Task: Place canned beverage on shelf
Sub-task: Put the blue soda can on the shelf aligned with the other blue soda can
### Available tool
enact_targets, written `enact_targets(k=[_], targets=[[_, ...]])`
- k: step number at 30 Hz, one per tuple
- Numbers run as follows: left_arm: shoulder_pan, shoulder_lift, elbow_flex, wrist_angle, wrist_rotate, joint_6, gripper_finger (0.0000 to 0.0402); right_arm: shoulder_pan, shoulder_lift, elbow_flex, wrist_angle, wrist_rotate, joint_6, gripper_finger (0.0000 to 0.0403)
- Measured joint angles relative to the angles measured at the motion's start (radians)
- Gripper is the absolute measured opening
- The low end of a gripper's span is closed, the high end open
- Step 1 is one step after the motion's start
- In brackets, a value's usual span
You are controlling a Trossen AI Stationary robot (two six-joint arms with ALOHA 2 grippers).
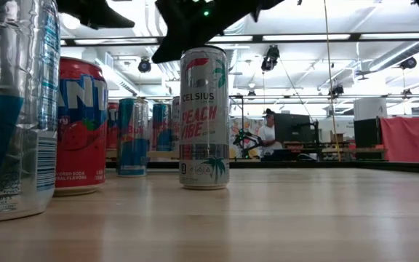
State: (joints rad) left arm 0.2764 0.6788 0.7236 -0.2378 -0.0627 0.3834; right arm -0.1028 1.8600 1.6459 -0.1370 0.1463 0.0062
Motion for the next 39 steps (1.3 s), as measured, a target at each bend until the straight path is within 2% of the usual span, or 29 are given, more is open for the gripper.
enact_targets(k=[8, 11, 16, 20, 25, 35, 39], targets=[[0.002, -0.11, -0.127, 0.133, -0.008, 0.104, 0.0, 0.007, 0.119, 0.141, -0.177, 0.0, 0.034, 0.0009], [0.002, -0.141, -0.13, 0.115, -0.012, 0.146, 0.0, 0.007, 0.156, 0.183, -0.225, 0.0, 0.054, 0.0009], [0.002, -0.188, -0.118, 0.052, -0.106, 0.135, 0.0, 0.01, 0.198, 0.24, -0.247, 0.002, 0.055, 0.001], [0.003, -0.22, -0.126, 0.056, -0.111, 0.13, 0.0, 0.02, 0.222, 0.276, -0.252, 0.003, 0.049, 0.0029], [0.002, -0.227, -0.134, 0.067, -0.111, 0.128, 0.0, 0.027, 0.238, 0.299, -0.258, 0.003, 0.035, 0.0095], [0.002, -0.216, -0.148, 0.101, -0.111, 0.139, 0.0, 0.044, 0.238, 0.298, -0.287, 0.01, 0.047, 0.0307], [0.002, -0.212, -0.148, 0.107, -0.111, 0.133, 0.0, 0.041, 0.238, 0.297, -0.342, 0.012, 0.056, 0.0362]])
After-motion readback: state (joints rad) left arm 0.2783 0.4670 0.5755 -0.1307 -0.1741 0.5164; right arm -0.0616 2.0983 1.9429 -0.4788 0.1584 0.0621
